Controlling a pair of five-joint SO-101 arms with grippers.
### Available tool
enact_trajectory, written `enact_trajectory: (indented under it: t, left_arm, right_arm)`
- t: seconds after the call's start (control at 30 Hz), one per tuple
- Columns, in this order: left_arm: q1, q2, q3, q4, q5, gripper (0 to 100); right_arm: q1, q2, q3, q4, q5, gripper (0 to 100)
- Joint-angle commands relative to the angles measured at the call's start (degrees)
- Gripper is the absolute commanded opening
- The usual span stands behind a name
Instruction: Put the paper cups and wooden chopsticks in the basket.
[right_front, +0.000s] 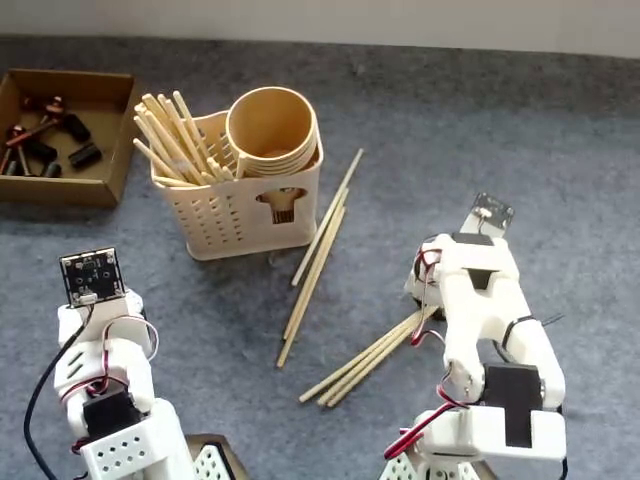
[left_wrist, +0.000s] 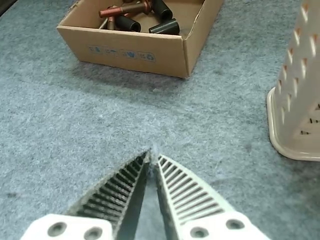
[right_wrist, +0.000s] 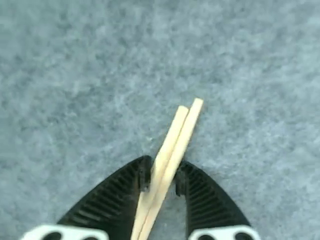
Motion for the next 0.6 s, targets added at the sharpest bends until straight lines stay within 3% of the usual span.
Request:
enact_trajectory:
  t: [0.0,0.13,0.37,0.57]
  left_arm:
    - [0.9,-0.7,-0.1,-1.1,-0.4,1]
    - [0.9,-0.7,-0.1,-1.1,-0.4,1]
    - [0.9,-0.7,-0.1,-1.1,-0.4,1]
    - [0.9,-0.7,-0.1,-1.1,-0.4,1]
  right_arm:
    - [-0.5,1.5,-0.3,-2.8,-0.2,1.9]
    - [-0.4,1.5,-2.0,-1.4,-0.4,1.3]
    - [-0.3,1.5,-12.7,13.9,-0.4,0.5]
    - [-0.3,1.5,-17.6,20.5,-0.2,0.5]
